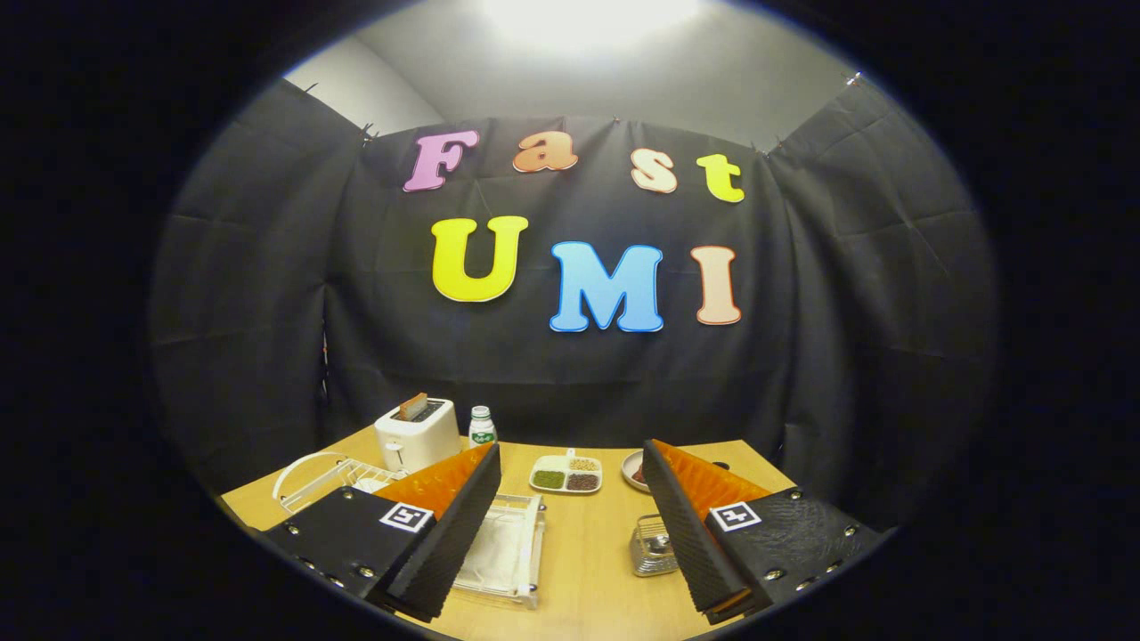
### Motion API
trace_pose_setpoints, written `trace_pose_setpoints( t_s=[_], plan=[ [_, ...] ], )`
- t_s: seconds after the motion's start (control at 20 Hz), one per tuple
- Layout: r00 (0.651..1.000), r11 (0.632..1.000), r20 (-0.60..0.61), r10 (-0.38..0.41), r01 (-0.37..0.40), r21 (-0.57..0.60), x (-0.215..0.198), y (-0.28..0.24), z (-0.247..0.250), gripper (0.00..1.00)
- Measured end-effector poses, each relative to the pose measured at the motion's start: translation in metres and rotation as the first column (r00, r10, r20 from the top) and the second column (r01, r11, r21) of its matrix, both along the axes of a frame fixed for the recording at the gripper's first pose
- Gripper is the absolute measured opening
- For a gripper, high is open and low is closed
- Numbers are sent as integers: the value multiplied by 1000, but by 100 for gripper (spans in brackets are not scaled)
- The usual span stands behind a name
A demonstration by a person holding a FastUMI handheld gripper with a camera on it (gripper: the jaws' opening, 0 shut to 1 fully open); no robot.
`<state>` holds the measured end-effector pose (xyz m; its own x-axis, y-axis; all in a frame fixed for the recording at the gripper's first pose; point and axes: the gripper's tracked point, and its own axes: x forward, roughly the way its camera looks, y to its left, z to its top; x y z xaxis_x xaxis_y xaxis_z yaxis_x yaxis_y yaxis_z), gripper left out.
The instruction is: Take the plate from the dish rack, then take the spoon from the basket and place it into the plate.
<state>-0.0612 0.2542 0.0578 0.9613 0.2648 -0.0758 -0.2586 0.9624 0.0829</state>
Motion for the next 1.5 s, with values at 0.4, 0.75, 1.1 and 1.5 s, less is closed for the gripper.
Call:
trace_pose_setpoints(
  t_s=[0.4,0.75,1.1,1.5],
  plan=[
    [984,999,-175,-38,38,-8,26,69,-39,96],
    [934,994,-346,-88,57,-97,53,110,-95,62],
    [877,974,-448,-170,82,-209,67,116,-134,28],
    [840,942,-462,-286,157,-297,62,114,-118,11]
  ],
)
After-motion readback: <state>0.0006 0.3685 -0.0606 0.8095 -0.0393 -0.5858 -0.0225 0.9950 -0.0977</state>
